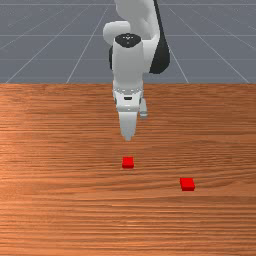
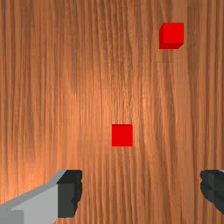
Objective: Stack all the cube
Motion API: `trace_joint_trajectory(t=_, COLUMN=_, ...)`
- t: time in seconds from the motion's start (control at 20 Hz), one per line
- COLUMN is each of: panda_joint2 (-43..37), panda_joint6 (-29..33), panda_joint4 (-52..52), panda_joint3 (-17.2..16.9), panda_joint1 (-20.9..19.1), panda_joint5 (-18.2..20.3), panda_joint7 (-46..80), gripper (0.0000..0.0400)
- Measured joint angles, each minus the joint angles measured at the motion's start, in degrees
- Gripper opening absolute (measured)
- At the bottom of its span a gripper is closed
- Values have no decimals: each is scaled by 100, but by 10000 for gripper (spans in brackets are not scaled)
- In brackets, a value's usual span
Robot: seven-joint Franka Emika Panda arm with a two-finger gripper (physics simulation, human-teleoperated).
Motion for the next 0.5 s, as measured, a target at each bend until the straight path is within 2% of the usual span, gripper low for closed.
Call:
trace_joint_trajectory(t=0.05, panda_joint2=0, panda_joint6=0, panda_joint4=0, panda_joint3=0, panda_joint1=0, panda_joint5=0, panda_joint7=0, gripper=249)
trace_joint_trajectory(t=0.1, panda_joint2=-10, panda_joint6=-18, panda_joint4=-12, panda_joint3=-24, panda_joint1=14, panda_joint5=12, panda_joint7=118, gripper=308)
trace_joint_trajectory(t=0.2, panda_joint2=-20, panda_joint6=-37, panda_joint4=-25, panda_joint3=-52, panda_joint1=18, panda_joint5=26, panda_joint7=232, gripper=366)
trace_joint_trajectory(t=0.25, panda_joint2=-432, panda_joint6=-75, panda_joint4=-584, panda_joint3=-283, panda_joint1=64, panda_joint5=11, panda_joint7=986, gripper=224)
trace_joint_trajectory(t=0.3, panda_joint2=-712, panda_joint6=-197, panda_joint4=-884, panda_joint3=-535, panda_joint1=18, panda_joint5=23, panda_joint7=1795, gripper=137)
trace_joint_trajectory(t=0.35, panda_joint2=-856, panda_joint6=-347, panda_joint4=-1012, panda_joint3=-747, panda_joint1=-24, panda_joint5=68, panda_joint7=2693, gripper=84)
trace_joint_trajectory(t=0.4, panda_joint2=-913, panda_joint6=-507, panda_joint4=-1046, panda_joint3=-910, panda_joint1=-28, panda_joint5=151, panda_joint7=3657, gripper=51)
trace_joint_trajectory(t=0.5, panda_joint2=-900, panda_joint6=-827, panda_joint4=-985, panda_joint3=-1138, panda_joint1=53, panda_joint5=425, panda_joint7=5642, gripper=19)
